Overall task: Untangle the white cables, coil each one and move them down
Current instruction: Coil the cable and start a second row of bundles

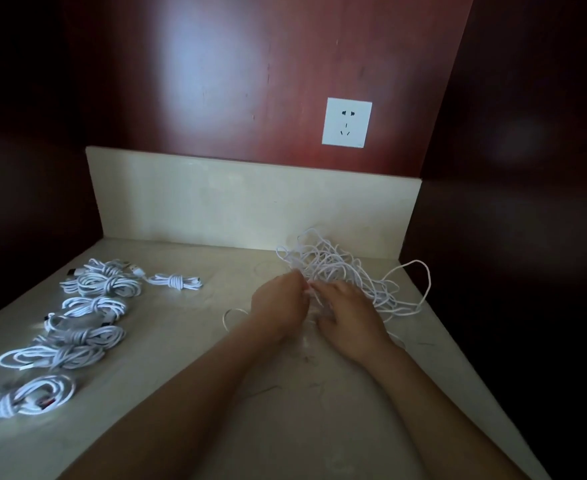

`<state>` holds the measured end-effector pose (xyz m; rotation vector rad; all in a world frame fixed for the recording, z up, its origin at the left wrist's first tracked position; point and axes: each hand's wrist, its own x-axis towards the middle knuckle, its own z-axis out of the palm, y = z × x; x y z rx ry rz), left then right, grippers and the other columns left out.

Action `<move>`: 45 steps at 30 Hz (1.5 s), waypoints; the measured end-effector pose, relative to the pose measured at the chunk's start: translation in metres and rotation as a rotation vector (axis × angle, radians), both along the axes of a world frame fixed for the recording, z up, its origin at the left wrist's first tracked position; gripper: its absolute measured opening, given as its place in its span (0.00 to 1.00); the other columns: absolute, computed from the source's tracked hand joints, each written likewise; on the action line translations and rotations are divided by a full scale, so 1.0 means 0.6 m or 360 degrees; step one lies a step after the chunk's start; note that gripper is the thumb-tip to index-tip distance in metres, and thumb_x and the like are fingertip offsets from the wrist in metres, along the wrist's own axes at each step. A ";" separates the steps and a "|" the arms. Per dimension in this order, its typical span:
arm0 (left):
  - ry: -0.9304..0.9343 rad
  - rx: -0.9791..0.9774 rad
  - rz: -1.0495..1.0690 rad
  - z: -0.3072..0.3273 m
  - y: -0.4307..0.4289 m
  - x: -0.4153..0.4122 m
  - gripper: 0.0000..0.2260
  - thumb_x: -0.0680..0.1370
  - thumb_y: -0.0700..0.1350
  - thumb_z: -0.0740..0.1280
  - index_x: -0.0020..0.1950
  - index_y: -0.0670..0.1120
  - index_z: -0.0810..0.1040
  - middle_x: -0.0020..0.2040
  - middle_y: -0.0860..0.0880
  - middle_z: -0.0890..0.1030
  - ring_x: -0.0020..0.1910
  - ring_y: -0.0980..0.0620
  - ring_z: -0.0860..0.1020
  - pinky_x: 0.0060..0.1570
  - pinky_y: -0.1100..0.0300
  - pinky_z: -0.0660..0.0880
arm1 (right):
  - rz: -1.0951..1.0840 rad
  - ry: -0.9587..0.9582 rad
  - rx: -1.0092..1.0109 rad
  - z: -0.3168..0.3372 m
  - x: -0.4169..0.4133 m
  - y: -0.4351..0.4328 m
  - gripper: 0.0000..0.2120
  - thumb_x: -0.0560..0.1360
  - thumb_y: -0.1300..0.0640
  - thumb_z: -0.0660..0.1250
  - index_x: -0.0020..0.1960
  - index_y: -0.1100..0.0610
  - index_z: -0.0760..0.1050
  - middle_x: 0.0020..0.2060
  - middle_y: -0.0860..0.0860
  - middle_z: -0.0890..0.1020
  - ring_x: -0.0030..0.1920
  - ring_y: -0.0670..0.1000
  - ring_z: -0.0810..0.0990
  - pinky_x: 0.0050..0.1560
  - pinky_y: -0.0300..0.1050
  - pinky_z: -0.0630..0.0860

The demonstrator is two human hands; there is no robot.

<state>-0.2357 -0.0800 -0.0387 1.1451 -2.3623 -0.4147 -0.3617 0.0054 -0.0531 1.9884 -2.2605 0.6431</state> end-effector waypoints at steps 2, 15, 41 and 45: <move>0.0235 0.0036 -0.0039 0.015 -0.008 0.018 0.05 0.80 0.46 0.60 0.52 0.46 0.73 0.49 0.46 0.80 0.51 0.43 0.78 0.49 0.52 0.73 | -0.0035 -0.0084 -0.0037 0.007 0.004 -0.009 0.27 0.76 0.50 0.66 0.74 0.45 0.65 0.62 0.52 0.75 0.61 0.55 0.74 0.60 0.49 0.72; 0.1544 0.0470 -0.0076 0.055 -0.001 0.101 0.06 0.81 0.37 0.60 0.46 0.45 0.72 0.35 0.51 0.78 0.31 0.59 0.75 0.34 0.67 0.70 | 0.0046 -0.0092 -0.0700 0.031 0.121 -0.073 0.16 0.78 0.48 0.52 0.51 0.52 0.77 0.34 0.48 0.81 0.37 0.54 0.77 0.49 0.50 0.71; 0.0931 0.1040 -0.0611 0.065 0.007 0.136 0.14 0.79 0.50 0.63 0.40 0.43 0.78 0.24 0.48 0.71 0.26 0.53 0.77 0.31 0.67 0.70 | -0.0026 -0.0069 -0.0873 0.020 0.062 -0.060 0.14 0.77 0.47 0.60 0.52 0.48 0.83 0.27 0.51 0.80 0.31 0.56 0.79 0.44 0.49 0.75; 0.0816 0.1145 -0.0666 0.065 0.010 0.133 0.17 0.78 0.56 0.60 0.42 0.44 0.79 0.27 0.48 0.77 0.31 0.51 0.81 0.30 0.68 0.69 | 0.0015 -0.0093 -0.0996 0.026 0.061 -0.055 0.12 0.77 0.50 0.63 0.54 0.49 0.84 0.26 0.50 0.80 0.28 0.54 0.78 0.44 0.48 0.77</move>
